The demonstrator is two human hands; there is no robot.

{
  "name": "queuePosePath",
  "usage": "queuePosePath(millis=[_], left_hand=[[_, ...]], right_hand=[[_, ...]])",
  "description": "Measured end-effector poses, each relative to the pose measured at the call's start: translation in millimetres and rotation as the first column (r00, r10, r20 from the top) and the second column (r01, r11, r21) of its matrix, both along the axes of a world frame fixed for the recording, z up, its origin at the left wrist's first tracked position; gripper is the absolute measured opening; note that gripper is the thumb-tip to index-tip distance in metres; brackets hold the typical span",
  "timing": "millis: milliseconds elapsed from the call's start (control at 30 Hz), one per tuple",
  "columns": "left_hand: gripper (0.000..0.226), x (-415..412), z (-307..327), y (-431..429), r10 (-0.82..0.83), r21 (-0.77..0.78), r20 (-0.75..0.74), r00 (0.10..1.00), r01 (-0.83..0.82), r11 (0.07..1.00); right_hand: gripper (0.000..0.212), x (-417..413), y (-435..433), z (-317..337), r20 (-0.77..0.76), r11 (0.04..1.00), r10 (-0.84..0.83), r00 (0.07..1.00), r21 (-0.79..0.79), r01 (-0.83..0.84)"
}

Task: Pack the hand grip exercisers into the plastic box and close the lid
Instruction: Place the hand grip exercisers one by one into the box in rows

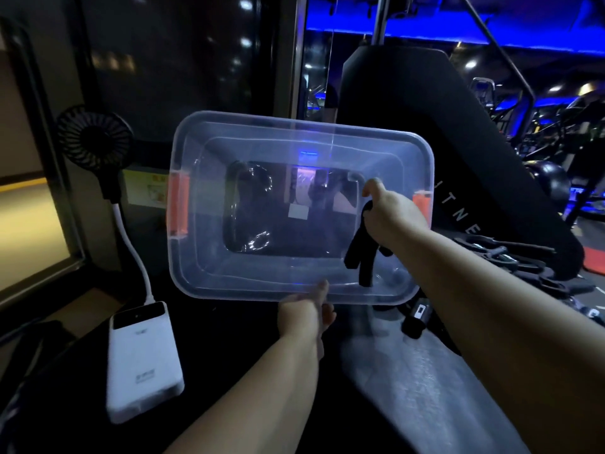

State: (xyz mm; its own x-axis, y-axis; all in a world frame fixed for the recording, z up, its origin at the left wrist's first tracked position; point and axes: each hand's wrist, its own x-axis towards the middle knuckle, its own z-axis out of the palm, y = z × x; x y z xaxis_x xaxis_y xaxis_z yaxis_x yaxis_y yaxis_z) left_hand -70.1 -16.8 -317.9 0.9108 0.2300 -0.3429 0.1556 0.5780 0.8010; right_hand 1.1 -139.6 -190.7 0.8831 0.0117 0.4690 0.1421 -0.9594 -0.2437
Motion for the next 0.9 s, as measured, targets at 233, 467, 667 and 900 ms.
queuePosePath(millis=[233,467,667,900], left_hand=[[0.043,-1.0,-3.9,5.0,-0.062,-0.129,0.021,0.998,0.064,0.990],[0.032,-3.8,-7.9,11.9,-0.166,-0.141,0.076,0.983,0.176,0.974],[0.032,-4.2,-9.0,14.8,-0.234,-0.145,0.095,0.968,0.246,0.958],[0.018,-2.7,-10.6,9.2,-0.106,-0.171,0.104,0.989,0.122,0.978]], right_hand=[[0.030,20.3,10.1,-8.1,-0.061,0.996,-0.055,0.997,-0.067,0.051],[0.087,18.9,13.1,-15.9,-0.263,0.987,-0.073,0.962,-0.158,0.032],[0.062,27.1,12.1,-26.6,-0.138,0.991,-0.089,0.986,-0.110,0.074],[0.082,40.4,2.3,-38.2,-0.099,0.987,-0.033,0.995,-0.160,0.017]])
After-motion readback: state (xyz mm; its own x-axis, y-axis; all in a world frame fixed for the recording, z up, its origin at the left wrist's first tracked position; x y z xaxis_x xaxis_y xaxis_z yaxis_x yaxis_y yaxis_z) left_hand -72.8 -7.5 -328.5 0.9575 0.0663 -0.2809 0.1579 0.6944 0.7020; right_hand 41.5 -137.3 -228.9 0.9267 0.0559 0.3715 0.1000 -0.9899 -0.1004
